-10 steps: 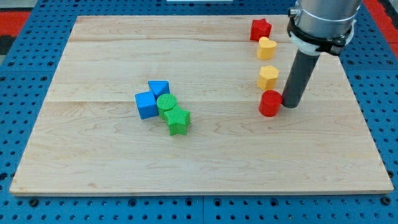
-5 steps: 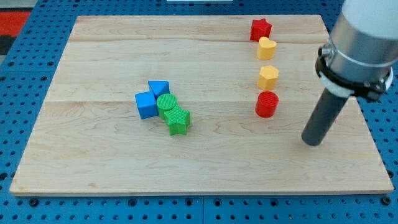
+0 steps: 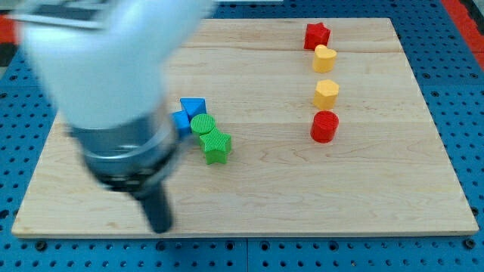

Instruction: Separate the blue cube and the blue triangle

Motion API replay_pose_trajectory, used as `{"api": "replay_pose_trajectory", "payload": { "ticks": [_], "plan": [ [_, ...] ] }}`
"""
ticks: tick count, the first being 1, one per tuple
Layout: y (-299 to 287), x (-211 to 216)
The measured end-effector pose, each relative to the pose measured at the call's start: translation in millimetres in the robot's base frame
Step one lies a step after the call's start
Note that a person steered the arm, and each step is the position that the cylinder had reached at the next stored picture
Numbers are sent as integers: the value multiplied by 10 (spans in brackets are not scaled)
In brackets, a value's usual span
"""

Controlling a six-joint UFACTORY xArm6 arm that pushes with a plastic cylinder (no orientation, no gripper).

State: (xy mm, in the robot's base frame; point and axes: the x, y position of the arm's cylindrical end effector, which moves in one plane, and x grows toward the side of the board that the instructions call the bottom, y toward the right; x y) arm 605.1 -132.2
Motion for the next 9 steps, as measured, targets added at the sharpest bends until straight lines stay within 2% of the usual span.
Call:
{"api": "replay_pose_trajectory", "payload": {
  "ticks": [1,2,4,7,9],
  "plan": [
    [-605,-109],
    [-626,-298],
    [-878,-944],
    [-155,-1718],
    [280,-1705]
  ]
}}
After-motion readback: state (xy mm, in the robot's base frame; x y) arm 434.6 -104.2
